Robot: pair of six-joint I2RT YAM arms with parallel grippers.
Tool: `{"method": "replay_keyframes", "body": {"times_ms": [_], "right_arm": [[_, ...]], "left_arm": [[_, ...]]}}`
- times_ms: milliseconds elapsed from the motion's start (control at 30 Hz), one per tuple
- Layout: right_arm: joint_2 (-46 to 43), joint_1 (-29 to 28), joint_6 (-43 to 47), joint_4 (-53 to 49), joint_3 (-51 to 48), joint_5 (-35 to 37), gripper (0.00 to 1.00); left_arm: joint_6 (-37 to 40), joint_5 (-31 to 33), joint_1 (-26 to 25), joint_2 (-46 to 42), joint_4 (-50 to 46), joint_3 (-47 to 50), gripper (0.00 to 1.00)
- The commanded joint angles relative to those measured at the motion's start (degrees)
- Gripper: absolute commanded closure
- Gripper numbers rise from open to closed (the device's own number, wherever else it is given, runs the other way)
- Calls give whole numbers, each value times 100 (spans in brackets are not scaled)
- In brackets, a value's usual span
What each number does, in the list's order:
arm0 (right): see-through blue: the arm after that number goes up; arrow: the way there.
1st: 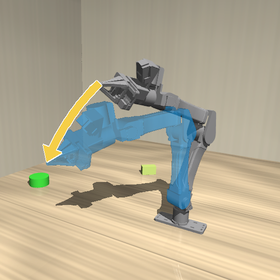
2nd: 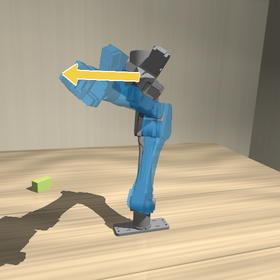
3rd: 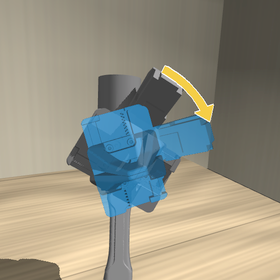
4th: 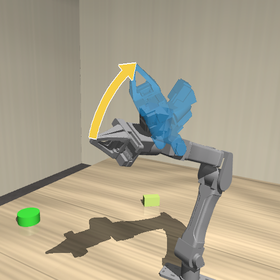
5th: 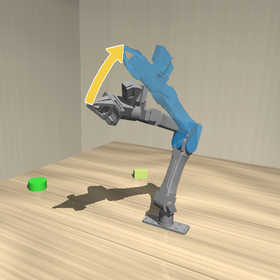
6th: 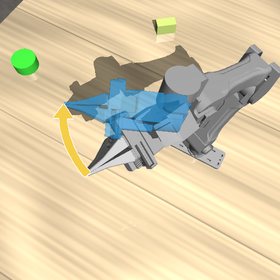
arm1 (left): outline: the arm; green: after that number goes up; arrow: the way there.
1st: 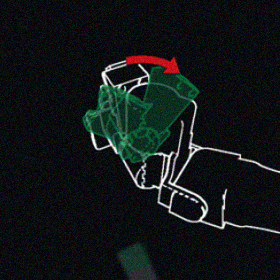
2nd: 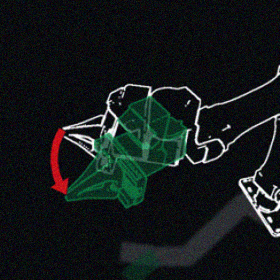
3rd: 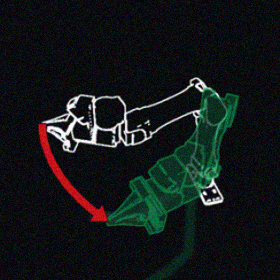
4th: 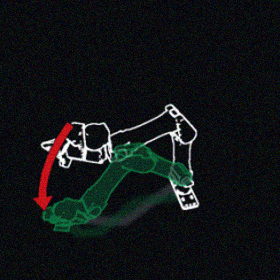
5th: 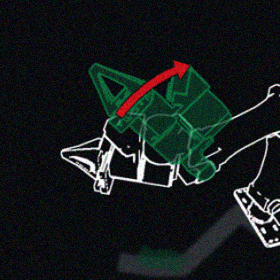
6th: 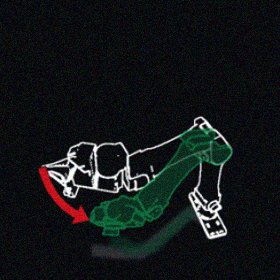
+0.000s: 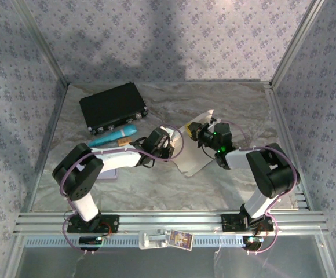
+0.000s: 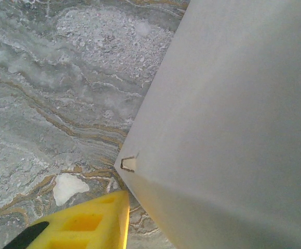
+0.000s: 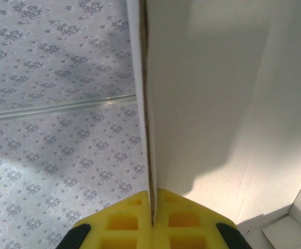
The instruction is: Fold the paper box
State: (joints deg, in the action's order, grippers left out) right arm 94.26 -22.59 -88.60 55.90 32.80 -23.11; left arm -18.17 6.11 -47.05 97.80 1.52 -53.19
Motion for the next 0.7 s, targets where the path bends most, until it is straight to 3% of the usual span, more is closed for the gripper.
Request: {"method": "replay_keyframes", "body": {"times_ms": [0, 267, 667], "right_arm": [[85, -48, 111, -546, -118, -123, 100], [-12, -157, -113, -715, -80, 36, 100], [-276, -466, -416, -1002, -111, 999, 100]], "left_arm": [[-95, 268, -5, -19, 147, -28, 67], [-407, 303, 0, 53, 480, -181, 71], [-1394, 658, -4, 20, 1342, -14, 71]]}}
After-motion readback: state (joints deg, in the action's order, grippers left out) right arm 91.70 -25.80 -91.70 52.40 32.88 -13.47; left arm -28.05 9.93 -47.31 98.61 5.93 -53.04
